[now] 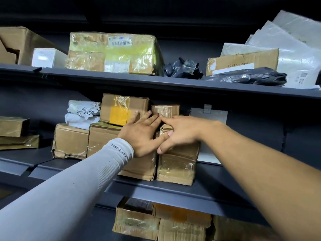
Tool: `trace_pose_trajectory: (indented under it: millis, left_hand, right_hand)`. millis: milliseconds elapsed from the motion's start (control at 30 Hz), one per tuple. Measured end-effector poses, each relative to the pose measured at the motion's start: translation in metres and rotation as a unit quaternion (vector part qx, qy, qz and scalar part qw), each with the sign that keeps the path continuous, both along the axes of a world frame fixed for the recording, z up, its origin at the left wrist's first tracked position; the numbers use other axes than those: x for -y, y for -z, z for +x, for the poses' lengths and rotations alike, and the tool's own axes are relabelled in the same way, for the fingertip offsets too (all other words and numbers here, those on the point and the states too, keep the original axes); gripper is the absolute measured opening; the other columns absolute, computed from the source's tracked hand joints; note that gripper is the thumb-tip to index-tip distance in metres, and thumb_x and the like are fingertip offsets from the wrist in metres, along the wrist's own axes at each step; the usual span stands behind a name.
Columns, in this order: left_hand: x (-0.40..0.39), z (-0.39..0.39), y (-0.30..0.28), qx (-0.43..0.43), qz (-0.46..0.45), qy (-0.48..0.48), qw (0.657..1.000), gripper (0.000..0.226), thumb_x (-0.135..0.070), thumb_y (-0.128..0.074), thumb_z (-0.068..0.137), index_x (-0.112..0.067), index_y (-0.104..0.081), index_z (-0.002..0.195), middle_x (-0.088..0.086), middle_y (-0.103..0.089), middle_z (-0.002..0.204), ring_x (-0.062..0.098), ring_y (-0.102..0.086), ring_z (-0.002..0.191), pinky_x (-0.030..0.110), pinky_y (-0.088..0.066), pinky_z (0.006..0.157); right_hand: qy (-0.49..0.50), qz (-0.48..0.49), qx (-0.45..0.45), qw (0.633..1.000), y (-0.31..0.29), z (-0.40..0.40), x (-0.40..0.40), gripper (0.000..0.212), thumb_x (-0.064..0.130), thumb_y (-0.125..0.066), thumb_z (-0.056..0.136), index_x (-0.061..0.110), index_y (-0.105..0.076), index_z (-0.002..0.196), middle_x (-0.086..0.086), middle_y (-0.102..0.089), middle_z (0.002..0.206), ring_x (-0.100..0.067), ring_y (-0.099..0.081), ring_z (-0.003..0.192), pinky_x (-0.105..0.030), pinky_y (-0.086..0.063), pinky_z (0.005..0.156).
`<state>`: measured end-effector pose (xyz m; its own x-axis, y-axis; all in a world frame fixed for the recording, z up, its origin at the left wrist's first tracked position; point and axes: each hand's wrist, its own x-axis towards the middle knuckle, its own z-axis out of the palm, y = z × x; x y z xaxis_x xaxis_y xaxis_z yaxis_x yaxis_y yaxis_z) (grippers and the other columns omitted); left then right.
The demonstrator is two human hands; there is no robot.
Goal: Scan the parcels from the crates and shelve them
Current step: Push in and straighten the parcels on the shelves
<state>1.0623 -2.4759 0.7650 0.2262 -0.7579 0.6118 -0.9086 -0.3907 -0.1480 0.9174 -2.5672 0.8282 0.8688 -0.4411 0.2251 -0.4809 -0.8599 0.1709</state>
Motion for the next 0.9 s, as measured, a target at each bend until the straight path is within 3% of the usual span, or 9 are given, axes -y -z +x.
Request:
trace_pose_trajectory:
  millis: [233, 400, 467, 600, 700, 767, 900]
  left_hand:
    - [-0.003, 0.001, -0.013, 0.026, 0.074, -0.033, 0.996, 0.115, -0.078, 0.015, 0.066, -0.025, -0.003, 0.167, -0.008, -0.006, 0.174, 0.009, 0.009, 0.159, 0.056, 0.018, 0.123]
    - [-0.005, 0.001, -0.018, 0.055, 0.100, -0.066, 0.991, 0.091, -0.078, -0.004, 0.094, -0.023, 0.003, 0.166, -0.007, -0.001, 0.174, 0.011, 0.017, 0.158, 0.061, 0.022, 0.120]
    - [-0.006, 0.001, -0.020, 0.055, 0.100, -0.071, 0.991, 0.089, -0.077, -0.008, 0.097, -0.023, 0.004, 0.166, -0.007, 0.001, 0.174, 0.011, 0.019, 0.157, 0.061, 0.022, 0.119]
    - [-0.004, 0.003, -0.020, 0.054, 0.093, -0.074, 0.991, 0.092, -0.079, -0.007, 0.095, -0.022, 0.003, 0.166, -0.006, 0.001, 0.174, 0.011, 0.020, 0.157, 0.061, 0.022, 0.119]
    - [-0.002, 0.005, -0.018, 0.051, 0.085, -0.074, 0.992, 0.107, -0.084, 0.008, 0.079, -0.021, 0.002, 0.166, -0.007, -0.001, 0.174, 0.010, 0.021, 0.156, 0.061, 0.022, 0.119]
    - [-0.001, 0.007, -0.017, 0.048, 0.078, -0.067, 0.994, 0.116, -0.083, 0.015, 0.068, -0.022, 0.002, 0.166, -0.008, -0.001, 0.174, 0.009, 0.021, 0.156, 0.060, 0.022, 0.120]
    - [-0.001, 0.007, -0.014, 0.046, 0.057, -0.059, 0.996, 0.118, -0.082, 0.016, 0.067, -0.021, -0.001, 0.167, -0.008, -0.004, 0.174, 0.009, 0.020, 0.157, 0.058, 0.022, 0.121]
  right_hand:
    - [0.029, 0.048, -0.035, 0.998, -0.008, 0.006, -0.003, 0.141, 0.078, -0.082, 0.060, 0.043, 0.006, 0.163, -0.002, 0.002, 0.175, -0.028, 0.001, 0.161, -0.047, -0.010, 0.129]
    - [0.039, 0.068, -0.048, 0.996, -0.012, 0.013, 0.001, 0.147, 0.079, -0.083, 0.055, 0.045, 0.011, 0.162, -0.002, 0.007, 0.175, -0.028, 0.005, 0.161, -0.050, -0.008, 0.129]
    - [0.043, 0.074, -0.053, 0.995, -0.013, 0.017, 0.005, 0.151, 0.081, -0.082, 0.050, 0.046, 0.013, 0.161, -0.002, 0.008, 0.175, -0.028, 0.006, 0.161, -0.051, -0.009, 0.129]
    - [0.044, 0.075, -0.063, 0.994, -0.015, 0.023, 0.010, 0.156, 0.084, -0.080, 0.042, 0.047, 0.015, 0.160, 0.000, 0.007, 0.175, -0.029, 0.005, 0.161, -0.053, -0.010, 0.129]
    - [0.046, 0.076, -0.071, 0.994, -0.016, 0.027, 0.012, 0.160, 0.085, -0.079, 0.036, 0.048, 0.016, 0.159, 0.001, 0.006, 0.175, -0.029, 0.005, 0.161, -0.053, -0.011, 0.129]
    - [0.046, 0.084, -0.077, 0.992, -0.020, 0.028, 0.014, 0.164, 0.083, -0.082, 0.034, 0.048, 0.019, 0.158, 0.001, -0.002, 0.175, -0.027, -0.005, 0.161, -0.050, -0.018, 0.128]
    - [0.041, 0.102, -0.090, 0.990, -0.025, 0.029, 0.016, 0.163, 0.076, -0.089, 0.042, 0.045, 0.021, 0.158, 0.004, -0.012, 0.174, -0.022, -0.019, 0.158, -0.043, -0.025, 0.126]
